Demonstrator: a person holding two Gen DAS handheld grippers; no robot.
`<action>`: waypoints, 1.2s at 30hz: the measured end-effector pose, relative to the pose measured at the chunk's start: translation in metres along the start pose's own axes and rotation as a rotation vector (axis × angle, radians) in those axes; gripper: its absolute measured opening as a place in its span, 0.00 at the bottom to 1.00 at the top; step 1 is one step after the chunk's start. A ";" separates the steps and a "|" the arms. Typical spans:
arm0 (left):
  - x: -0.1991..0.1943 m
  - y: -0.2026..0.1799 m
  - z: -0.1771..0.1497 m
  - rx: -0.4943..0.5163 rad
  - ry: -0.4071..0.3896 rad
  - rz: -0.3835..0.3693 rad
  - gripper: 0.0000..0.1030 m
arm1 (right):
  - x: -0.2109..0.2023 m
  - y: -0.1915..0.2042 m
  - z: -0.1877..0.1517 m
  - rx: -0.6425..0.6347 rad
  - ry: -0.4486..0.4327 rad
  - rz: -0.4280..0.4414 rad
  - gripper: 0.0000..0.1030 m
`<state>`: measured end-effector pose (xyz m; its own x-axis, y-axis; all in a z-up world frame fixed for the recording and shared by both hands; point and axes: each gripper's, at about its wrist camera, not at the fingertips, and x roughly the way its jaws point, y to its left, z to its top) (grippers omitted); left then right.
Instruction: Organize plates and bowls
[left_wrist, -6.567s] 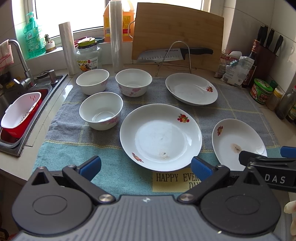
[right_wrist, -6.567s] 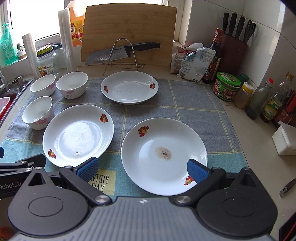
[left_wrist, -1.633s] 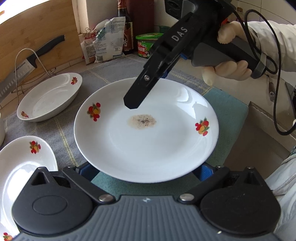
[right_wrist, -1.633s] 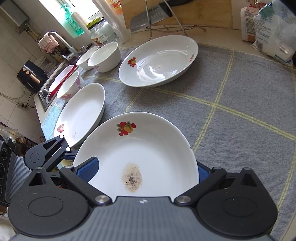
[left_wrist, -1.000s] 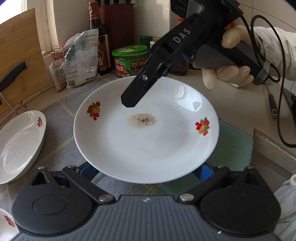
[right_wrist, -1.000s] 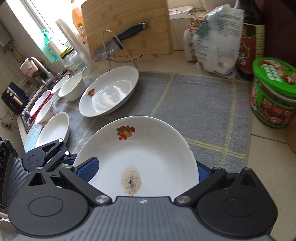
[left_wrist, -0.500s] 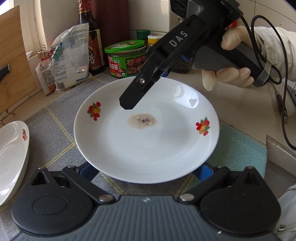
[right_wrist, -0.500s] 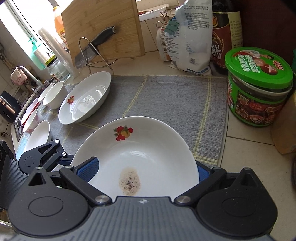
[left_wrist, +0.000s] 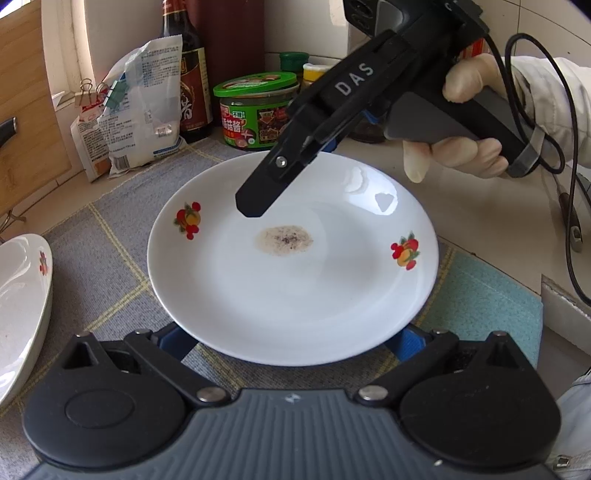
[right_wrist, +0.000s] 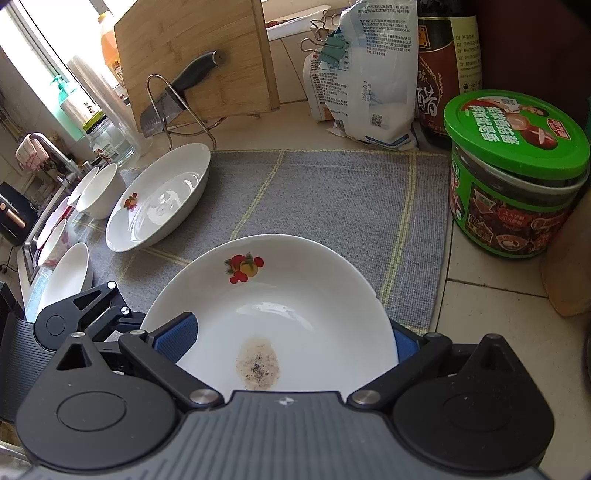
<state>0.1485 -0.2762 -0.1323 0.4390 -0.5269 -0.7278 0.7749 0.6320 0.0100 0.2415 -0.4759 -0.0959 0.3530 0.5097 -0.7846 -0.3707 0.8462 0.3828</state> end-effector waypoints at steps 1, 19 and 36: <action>0.000 0.001 0.000 -0.001 0.002 -0.001 0.99 | 0.001 0.000 0.000 -0.001 0.001 0.000 1.00; -0.007 0.002 -0.006 -0.049 0.014 -0.006 0.99 | 0.003 0.006 -0.004 -0.063 -0.004 -0.094 1.00; -0.126 0.020 -0.037 -0.281 -0.161 0.306 0.99 | -0.034 0.101 -0.005 -0.202 -0.235 -0.279 1.00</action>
<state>0.0921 -0.1760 -0.0661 0.7115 -0.3590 -0.6040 0.4541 0.8909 0.0055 0.1875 -0.4089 -0.0328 0.6420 0.3063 -0.7029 -0.3855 0.9214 0.0495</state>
